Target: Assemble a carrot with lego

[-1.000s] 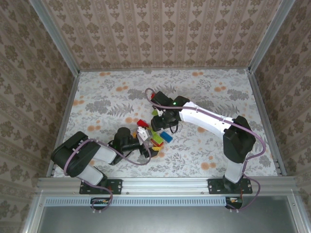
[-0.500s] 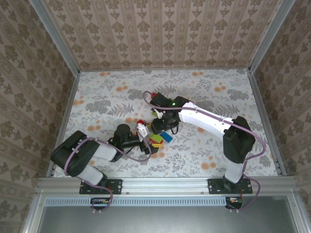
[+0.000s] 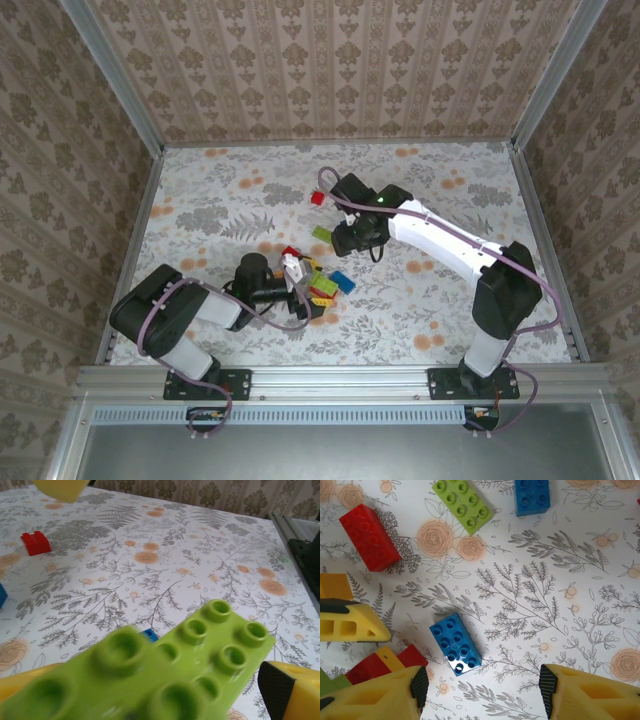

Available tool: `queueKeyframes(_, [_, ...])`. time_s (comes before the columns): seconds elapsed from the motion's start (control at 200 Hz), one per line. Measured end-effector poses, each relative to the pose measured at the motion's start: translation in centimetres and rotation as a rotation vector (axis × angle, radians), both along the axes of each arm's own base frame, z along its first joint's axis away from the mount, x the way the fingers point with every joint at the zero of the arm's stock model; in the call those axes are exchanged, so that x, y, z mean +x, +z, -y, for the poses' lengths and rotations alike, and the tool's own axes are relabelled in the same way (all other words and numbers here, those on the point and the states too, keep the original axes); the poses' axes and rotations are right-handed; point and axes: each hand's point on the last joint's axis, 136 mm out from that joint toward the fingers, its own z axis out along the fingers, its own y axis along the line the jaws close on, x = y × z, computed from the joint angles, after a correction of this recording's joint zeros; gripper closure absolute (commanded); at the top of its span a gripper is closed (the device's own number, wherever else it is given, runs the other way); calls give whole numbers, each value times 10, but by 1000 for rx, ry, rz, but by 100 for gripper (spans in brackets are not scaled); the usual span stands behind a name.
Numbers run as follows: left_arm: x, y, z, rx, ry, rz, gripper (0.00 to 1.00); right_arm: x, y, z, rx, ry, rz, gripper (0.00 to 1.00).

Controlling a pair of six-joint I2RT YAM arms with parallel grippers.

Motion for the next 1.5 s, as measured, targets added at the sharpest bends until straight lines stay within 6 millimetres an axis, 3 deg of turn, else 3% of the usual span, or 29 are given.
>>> queueKeyframes(0.485, [-14, 8, 3, -44, -81, 1, 9, -3, -11, 9, -21, -12, -25, 36])
queueKeyframes(0.795, [-20, 7, -1, -58, -78, -15, 21, -4, -14, 10, -26, -13, -32, 37])
queueKeyframes(0.905, [-21, 8, -2, -63, -77, -17, 31, -7, -18, 12, -32, -13, -40, 37])
queueKeyframes(1.14, [-22, 8, -2, -65, -77, -16, 35, -9, -22, 16, -44, -23, -47, 37])
queueKeyframes(1.325, [-21, 7, -2, -62, -79, -9, 22, -3, -22, 21, -40, -54, -48, 37])
queueKeyframes(1.5, [-18, 4, 0, -47, -81, -17, 21, 24, -36, 18, -73, -36, -50, 35])
